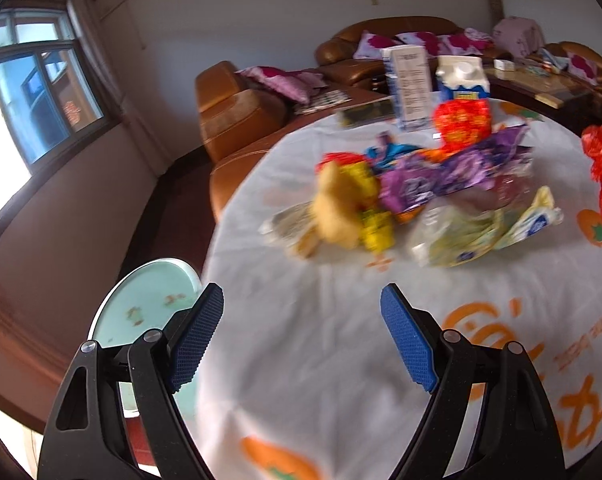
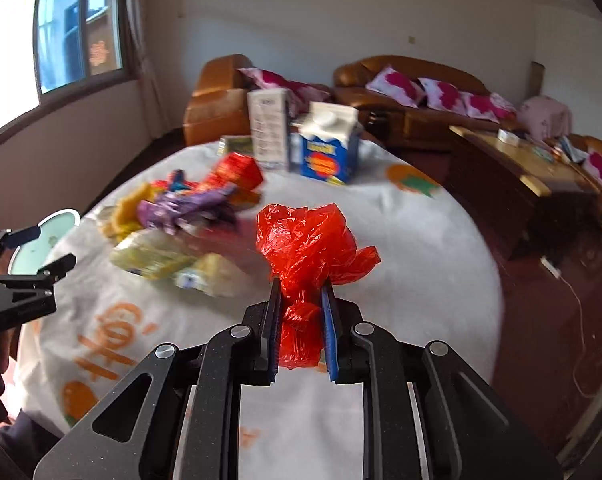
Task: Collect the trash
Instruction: 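Grasp the red plastic bag with the right tool while the left tool grasps the yellow-green wrapper, then carry the red bag and yellow-green wrapper over the teal bin and release both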
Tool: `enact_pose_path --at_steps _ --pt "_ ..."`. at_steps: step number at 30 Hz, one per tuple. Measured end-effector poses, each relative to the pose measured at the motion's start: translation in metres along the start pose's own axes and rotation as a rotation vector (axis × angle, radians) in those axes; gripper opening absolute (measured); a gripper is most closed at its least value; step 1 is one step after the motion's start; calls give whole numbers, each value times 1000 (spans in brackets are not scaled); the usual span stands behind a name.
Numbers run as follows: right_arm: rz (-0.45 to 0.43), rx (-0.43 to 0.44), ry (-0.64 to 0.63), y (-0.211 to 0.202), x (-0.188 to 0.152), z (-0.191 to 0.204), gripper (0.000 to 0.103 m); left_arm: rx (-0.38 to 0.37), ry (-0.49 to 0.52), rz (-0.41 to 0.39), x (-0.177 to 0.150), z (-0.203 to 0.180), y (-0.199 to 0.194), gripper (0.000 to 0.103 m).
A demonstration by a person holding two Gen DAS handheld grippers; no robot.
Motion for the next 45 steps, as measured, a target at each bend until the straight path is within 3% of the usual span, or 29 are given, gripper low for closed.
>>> enact_pose_path --at_steps 8,10,15,24,34,45 --pt "-1 -18 1 2 -14 -13 18 -96 45 12 24 -51 24 80" --pt "0 -8 2 4 -14 -12 18 -117 56 32 22 -58 30 73" --pt "0 5 -2 6 -14 -6 18 -201 75 103 13 -73 40 29" --pt "-25 5 -2 -3 -9 -4 18 -188 37 45 15 -48 9 17" --pt "-99 106 -49 -24 16 42 18 -18 -52 41 -4 42 -23 17" --pt "-149 249 -171 -14 57 134 18 200 -109 54 -24 136 -26 17"
Point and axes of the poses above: each gripper's, at about its wrist camera, not at the fingertips, and y roughly the way its jaws point, z to its left, x to its top, the point moved 5 cm from there along y, roughly the way its jaws point, and after that the axes turned 1 degree about -z, right-handed, at the moved point
